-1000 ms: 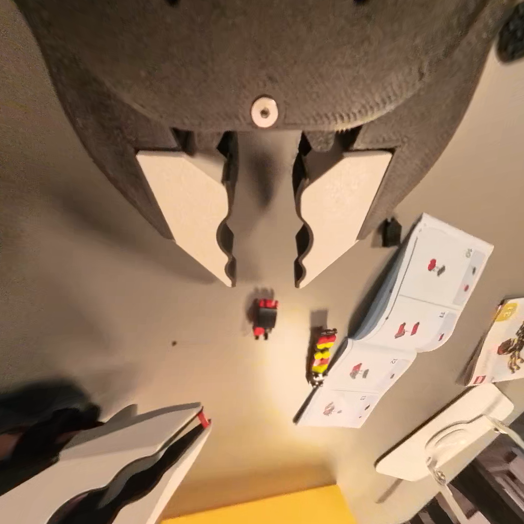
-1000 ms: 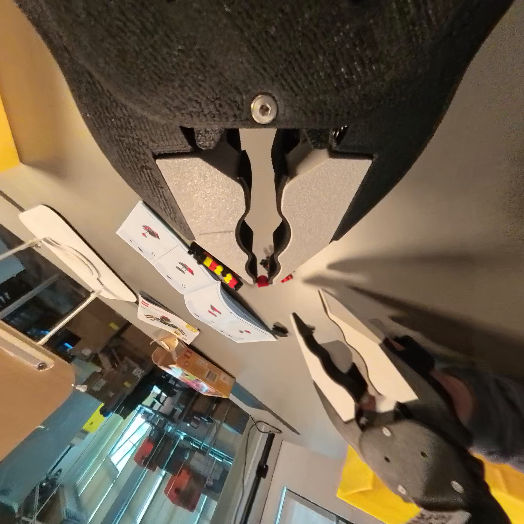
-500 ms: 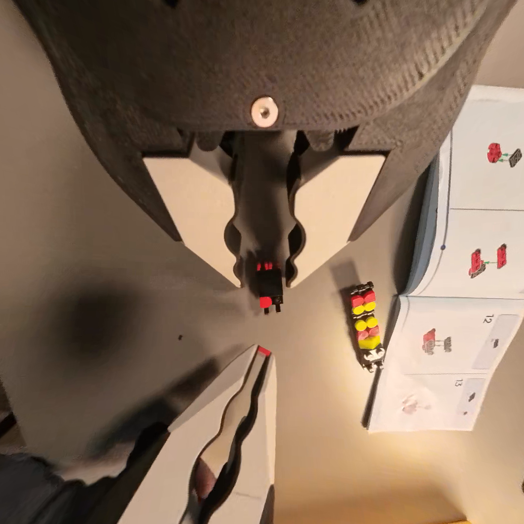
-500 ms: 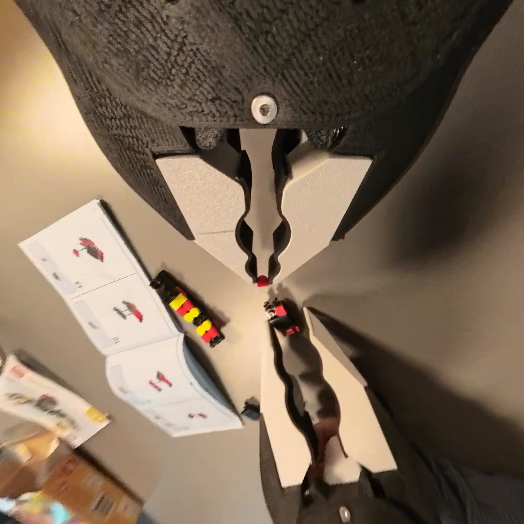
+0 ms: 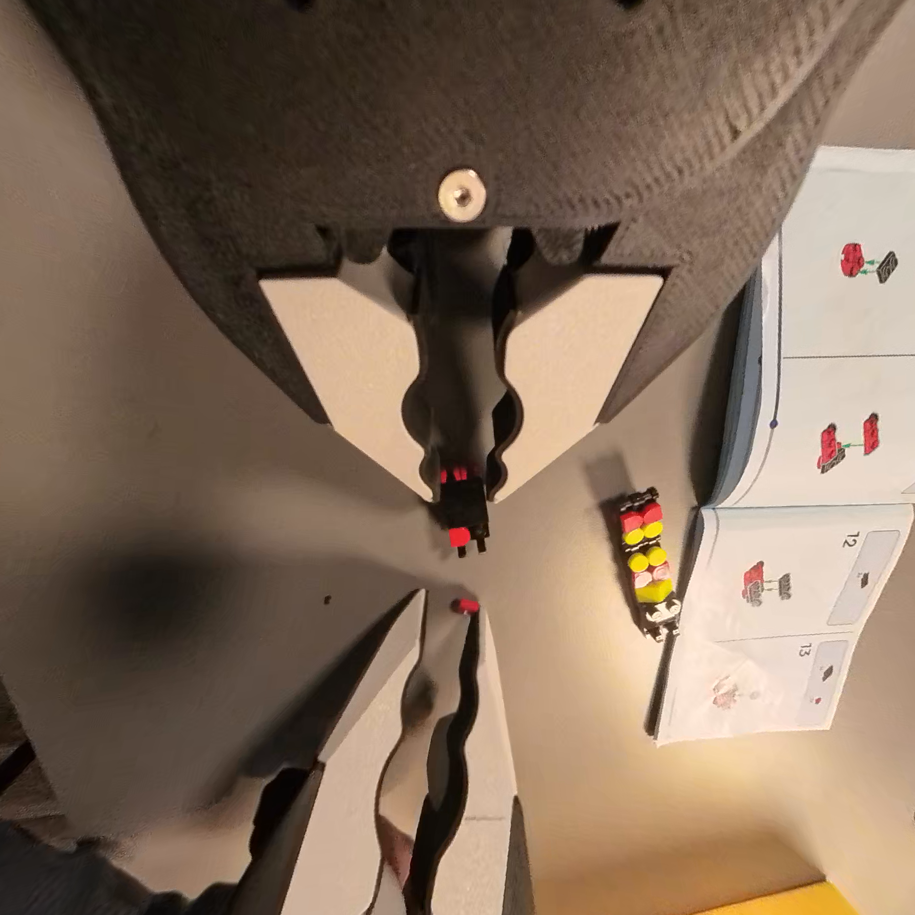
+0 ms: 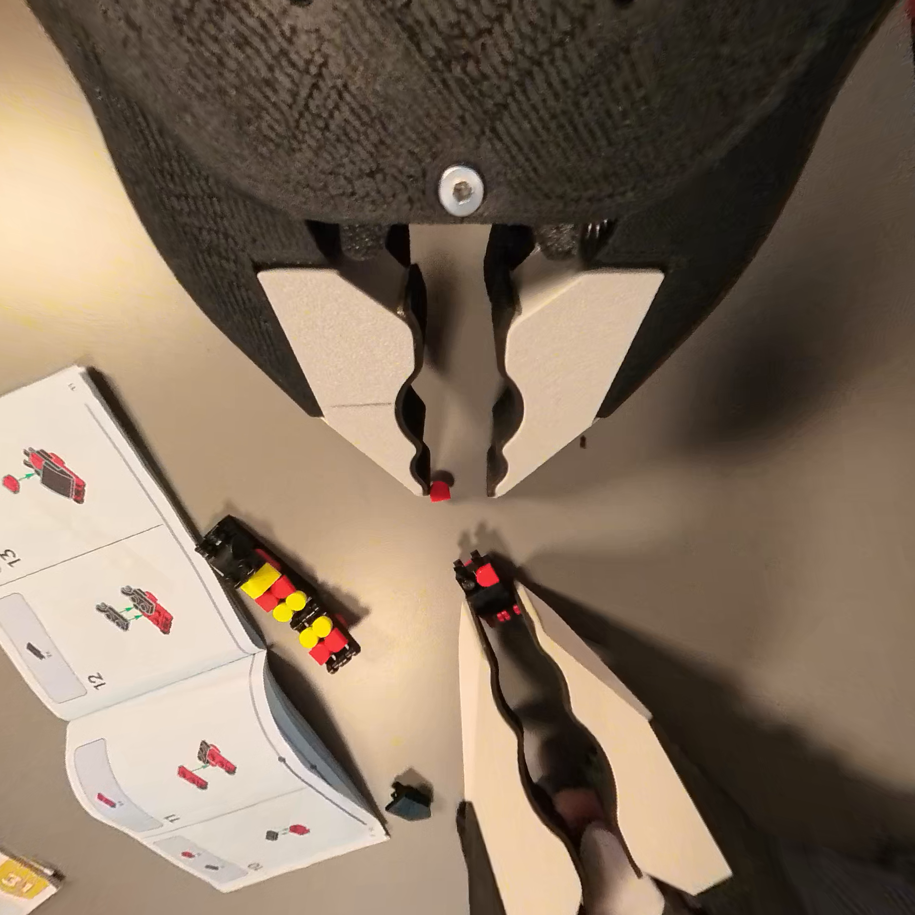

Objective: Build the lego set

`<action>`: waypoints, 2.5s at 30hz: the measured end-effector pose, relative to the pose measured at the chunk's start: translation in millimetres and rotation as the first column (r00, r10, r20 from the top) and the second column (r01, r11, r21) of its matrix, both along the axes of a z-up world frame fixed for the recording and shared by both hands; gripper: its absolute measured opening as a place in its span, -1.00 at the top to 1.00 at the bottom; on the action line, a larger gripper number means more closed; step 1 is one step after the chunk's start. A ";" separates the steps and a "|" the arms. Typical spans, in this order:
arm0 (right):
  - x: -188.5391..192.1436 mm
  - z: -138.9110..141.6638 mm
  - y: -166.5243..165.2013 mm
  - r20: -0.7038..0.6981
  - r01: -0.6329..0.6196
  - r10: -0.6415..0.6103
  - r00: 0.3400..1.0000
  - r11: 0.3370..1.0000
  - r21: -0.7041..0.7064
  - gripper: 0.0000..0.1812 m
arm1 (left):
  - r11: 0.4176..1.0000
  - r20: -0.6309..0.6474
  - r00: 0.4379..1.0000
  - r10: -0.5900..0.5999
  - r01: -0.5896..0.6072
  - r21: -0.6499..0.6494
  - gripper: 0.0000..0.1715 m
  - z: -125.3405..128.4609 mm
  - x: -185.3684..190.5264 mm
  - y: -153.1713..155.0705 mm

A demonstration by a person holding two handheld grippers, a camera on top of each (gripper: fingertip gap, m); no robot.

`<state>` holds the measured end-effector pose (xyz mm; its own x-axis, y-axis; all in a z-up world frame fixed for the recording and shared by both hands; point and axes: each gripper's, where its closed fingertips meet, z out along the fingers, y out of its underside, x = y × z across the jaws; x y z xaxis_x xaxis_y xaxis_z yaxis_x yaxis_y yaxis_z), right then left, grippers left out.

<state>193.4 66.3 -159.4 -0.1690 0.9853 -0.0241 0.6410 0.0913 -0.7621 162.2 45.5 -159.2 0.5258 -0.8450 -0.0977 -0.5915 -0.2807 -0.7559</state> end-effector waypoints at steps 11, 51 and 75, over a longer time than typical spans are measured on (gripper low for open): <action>1.9 1.1 -1.8 -0.018 0.022 -0.023 1.000 0.998 -0.052 0.69 | 1.000 0.004 1.000 -0.011 0.011 -0.007 0.80 -0.3 -2.6 -1.8; 0.4 2.2 5.0 -0.032 -0.059 0.058 0.998 0.998 -0.017 0.81 | 1.000 0.010 1.000 -0.016 0.016 -0.017 0.81 -0.6 -2.3 -2.4; -29.9 13.7 -16.7 -0.050 -0.264 0.262 0.964 0.964 -0.037 0.95 | 1.000 0.011 1.000 -0.019 0.019 -0.018 0.81 -0.6 -2.1 -2.4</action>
